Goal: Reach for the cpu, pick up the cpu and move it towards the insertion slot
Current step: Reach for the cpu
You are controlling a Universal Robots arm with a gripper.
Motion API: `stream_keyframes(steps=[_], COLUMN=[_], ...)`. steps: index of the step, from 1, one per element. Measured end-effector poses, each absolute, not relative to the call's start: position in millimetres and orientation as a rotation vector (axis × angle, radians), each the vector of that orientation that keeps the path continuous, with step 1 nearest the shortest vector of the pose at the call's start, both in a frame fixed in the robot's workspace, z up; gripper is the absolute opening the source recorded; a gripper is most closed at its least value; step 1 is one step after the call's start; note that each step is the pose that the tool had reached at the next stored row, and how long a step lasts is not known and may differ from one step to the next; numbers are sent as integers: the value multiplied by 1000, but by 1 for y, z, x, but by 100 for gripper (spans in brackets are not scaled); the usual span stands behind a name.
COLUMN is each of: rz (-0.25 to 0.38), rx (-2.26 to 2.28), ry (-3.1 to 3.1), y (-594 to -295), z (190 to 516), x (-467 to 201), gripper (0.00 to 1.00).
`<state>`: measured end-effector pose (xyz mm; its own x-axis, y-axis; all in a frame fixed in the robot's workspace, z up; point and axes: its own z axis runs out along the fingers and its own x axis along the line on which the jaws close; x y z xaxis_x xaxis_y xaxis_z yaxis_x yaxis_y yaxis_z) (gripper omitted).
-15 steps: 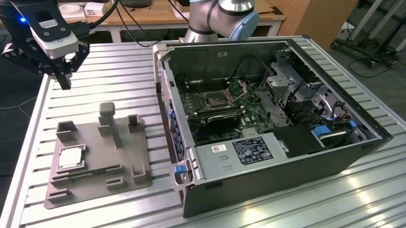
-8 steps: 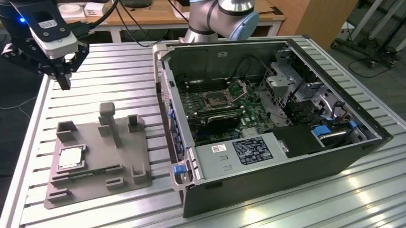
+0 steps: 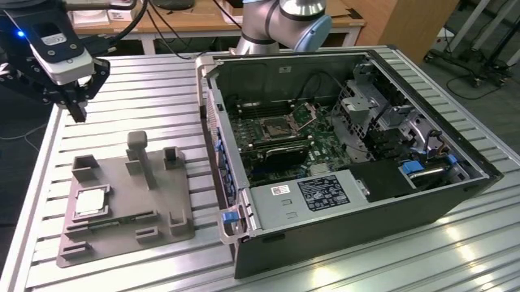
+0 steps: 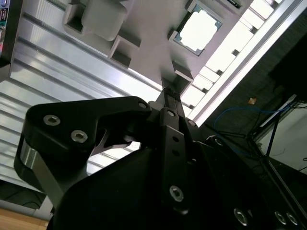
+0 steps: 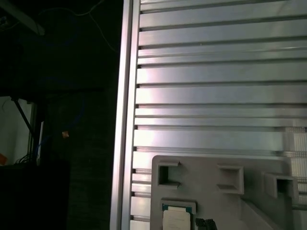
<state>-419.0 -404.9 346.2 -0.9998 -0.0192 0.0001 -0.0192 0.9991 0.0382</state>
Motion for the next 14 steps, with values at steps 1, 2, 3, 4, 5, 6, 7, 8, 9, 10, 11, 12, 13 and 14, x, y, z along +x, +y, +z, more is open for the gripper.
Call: stream_keyframes(steps=[1,2,3,4,5,6,7,8,9,10,11,12,13,14], rz=[-60,-60,-60,-60,-60,-60,-60,-60,-60,-60,-60,-60,-60,-60], rx=[30,30,30,30,30,30,30,30,31,31,31,31,32,32], ry=[-3140,-3140,-3140,-3141,-3141,-3141,-3140,-3140,-3140,-3140,-3140,-3140,-3140,-3140], y=[-406,-407,-407,-407,-407,-408,-408,-408,-409,-410,-411,-412,-413,-414], z=[345,345,344,343,343,342,341,341,340,339,338,337,336,335], x=[-420,-421,-422,-422,-423,-423,-424,-424,-425,-425,-426,-427,-427,-428], gripper=[11,11,11,11,11,11,11,11,11,11,11,11,11,11])
